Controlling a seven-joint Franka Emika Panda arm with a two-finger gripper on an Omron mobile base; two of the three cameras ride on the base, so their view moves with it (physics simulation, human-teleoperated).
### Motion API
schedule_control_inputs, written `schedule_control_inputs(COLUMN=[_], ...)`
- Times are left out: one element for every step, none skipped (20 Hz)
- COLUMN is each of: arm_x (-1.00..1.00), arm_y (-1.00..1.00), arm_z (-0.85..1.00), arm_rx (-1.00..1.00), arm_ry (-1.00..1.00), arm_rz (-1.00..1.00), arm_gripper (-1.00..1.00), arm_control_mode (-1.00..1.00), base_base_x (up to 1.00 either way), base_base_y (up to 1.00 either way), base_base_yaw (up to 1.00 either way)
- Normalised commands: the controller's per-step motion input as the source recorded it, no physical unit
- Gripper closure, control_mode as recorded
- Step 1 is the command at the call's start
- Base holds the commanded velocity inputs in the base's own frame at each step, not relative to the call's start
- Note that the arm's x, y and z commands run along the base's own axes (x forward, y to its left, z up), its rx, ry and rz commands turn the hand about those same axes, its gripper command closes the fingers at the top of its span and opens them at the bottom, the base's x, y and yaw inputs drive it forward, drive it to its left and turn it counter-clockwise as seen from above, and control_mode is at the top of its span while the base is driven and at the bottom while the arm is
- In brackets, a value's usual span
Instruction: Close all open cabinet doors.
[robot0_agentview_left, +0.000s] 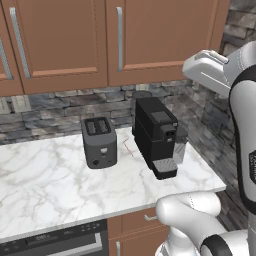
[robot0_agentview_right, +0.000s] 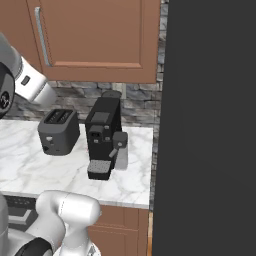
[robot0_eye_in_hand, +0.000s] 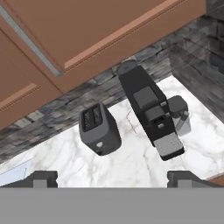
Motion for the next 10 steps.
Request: schedule_control_inputs(arm_x=[0.16,0.16,0.14,0.11,0.00,0.00,0.00,0.00,0.00,0.00], arm_y=[0.00,0.00,0.00,0.00,0.00,0.00,0.00,0.00,0.00,0.00], arm_z=[0.00,0.00,0.00,0.00,0.00,0.00,0.00,0.00,0.00,0.00], arm_rx=[0.00,0.00,0.00,0.00,0.00,0.00,0.00,0.00,0.00,0.00], arm_ry=[0.00,0.00,0.00,0.00,0.00,0.00,0.00,0.00,0.00,0.00], arm_rz=[0.00,0.00,0.00,0.00,0.00,0.00,0.00,0.00,0.00,0.00], arm_gripper=[-1.00,-1.00,-1.00,-1.00,-1.00,-1.00,-1.00,-1.00,-1.00,-1.00], arm_control_mode=[-1.00,-1.00,-1.00,-1.00,-1.00,-1.00,-1.00,-1.00,-1.00,-1.00], base_base_x=[0.00,0.00,0.00,0.00,0.00,0.00,0.00,0.00,0.00,0.00], base_base_y=[0.00,0.00,0.00,0.00,0.00,0.00,0.00,0.00,0.00,0.00], base_base_yaw=[0.00,0.00,0.00,0.00,0.00,0.00,0.00,0.00,0.00,0.00])
